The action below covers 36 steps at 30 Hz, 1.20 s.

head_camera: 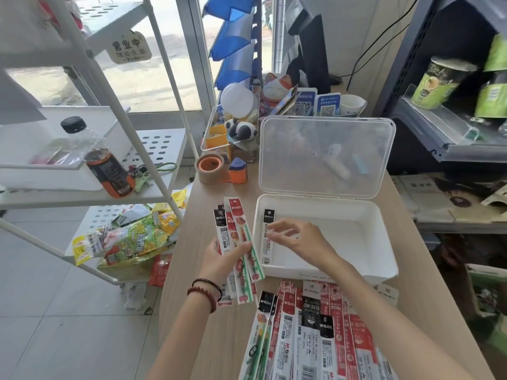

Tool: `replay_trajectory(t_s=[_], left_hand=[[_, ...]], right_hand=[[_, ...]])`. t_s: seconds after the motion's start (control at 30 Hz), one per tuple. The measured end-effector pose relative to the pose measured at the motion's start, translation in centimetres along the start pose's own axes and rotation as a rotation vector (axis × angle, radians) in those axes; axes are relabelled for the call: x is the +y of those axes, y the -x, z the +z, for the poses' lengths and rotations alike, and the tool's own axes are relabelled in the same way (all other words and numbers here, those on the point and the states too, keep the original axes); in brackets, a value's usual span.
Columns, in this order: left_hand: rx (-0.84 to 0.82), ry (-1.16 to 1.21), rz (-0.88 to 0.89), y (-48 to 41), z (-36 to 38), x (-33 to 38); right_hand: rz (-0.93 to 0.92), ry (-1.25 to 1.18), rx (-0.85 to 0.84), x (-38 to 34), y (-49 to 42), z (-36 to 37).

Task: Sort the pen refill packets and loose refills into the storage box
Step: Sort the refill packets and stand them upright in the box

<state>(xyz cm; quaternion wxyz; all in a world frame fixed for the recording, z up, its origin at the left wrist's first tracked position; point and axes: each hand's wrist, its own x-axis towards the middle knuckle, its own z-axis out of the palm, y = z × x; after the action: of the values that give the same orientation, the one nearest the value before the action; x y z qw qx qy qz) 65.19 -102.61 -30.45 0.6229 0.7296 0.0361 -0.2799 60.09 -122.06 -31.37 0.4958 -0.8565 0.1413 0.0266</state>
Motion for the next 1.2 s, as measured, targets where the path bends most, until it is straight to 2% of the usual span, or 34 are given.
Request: replay_trajectory(t_s=[0.27,0.5,0.73,0.9,1.07,1.2], left_hand=[[-0.016,-0.084,0.098,0.2,2.0,0.3],[-0.044,-0.14,0.065,0.2,1.7,0.2],[-0.012,-0.196,0.023,0.2,2.2,0.5],[-0.013,-0.185,0.0,-0.1,2.2,0.2],[-0.031,-0.179,0.004,-0.4,2.1,0.0],[-0.027,-0.16,0.003,-0.6,2.1,-0.1]], right_hand=[[0.016,-0.238,-0.004,-0.1,0.9,1.4],[0.074,-0.345,-0.075,0.0,1.1,1.7],[0.119,-0.51,0.131,0.6,1.1,1.0],[0.118,-0.483,0.187,0.9,1.0,1.3],[0.144,-0.258,0.204,1.5,0.5,2.0],[0.165,-0.223,0.288,1.2,-0.2,2.4]])
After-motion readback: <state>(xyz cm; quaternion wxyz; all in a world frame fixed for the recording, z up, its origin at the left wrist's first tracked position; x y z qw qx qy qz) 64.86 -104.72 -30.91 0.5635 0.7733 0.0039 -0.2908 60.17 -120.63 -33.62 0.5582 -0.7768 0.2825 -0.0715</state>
